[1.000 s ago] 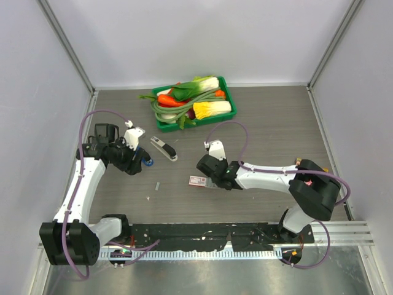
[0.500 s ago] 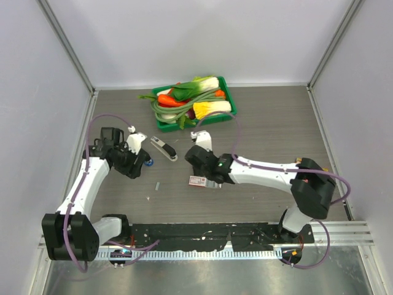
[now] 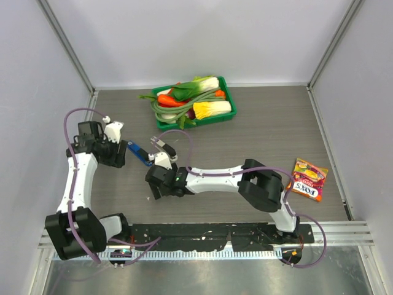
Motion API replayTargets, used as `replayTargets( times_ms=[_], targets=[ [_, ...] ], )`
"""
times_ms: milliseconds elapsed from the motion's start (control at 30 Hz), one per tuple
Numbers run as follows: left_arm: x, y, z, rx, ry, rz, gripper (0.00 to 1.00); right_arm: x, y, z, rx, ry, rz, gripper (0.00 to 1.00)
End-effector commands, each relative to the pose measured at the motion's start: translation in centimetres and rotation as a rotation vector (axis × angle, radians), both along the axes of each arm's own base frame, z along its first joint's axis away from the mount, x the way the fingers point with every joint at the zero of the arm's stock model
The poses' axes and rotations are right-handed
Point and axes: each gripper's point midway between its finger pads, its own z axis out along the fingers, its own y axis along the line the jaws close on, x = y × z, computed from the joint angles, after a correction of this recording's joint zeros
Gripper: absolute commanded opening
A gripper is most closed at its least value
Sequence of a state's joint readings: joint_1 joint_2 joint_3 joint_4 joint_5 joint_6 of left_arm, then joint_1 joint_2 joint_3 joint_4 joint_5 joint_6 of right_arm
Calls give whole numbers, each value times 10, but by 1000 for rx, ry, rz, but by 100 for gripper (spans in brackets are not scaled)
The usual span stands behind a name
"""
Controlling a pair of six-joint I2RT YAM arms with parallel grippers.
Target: Unload the staples from the stapler
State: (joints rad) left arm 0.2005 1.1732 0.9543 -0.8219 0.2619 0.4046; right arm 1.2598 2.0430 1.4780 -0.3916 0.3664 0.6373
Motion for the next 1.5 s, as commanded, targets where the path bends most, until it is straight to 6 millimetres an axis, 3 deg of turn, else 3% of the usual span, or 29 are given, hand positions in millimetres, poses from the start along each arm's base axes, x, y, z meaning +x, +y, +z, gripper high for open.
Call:
replayTargets(
  times_ms=[0,467,700,900,1267,1467],
  targets=[
    [1,-4,6,-15,-31,-46,63,3,17,15,53,26,-50,80],
    [-14,-9,5,-7,-32,-98,63,20,34,8,31,-16,-113,83],
    [-15,-10,6,-8,-38,-104,63,24,29,-13,-30,-30,-136,84],
    [-15,-10,6,-7,-38,-108,63,24,24,-16,-56,-46,-130,84],
    [-15,-11,8,-13,-41,-112,63,17,-8,-25,-129,-69,-146,60],
    [-16,-12,8,-12,-38,-118,63,16,-11,-24,-135,-77,-136,49]
  ],
)
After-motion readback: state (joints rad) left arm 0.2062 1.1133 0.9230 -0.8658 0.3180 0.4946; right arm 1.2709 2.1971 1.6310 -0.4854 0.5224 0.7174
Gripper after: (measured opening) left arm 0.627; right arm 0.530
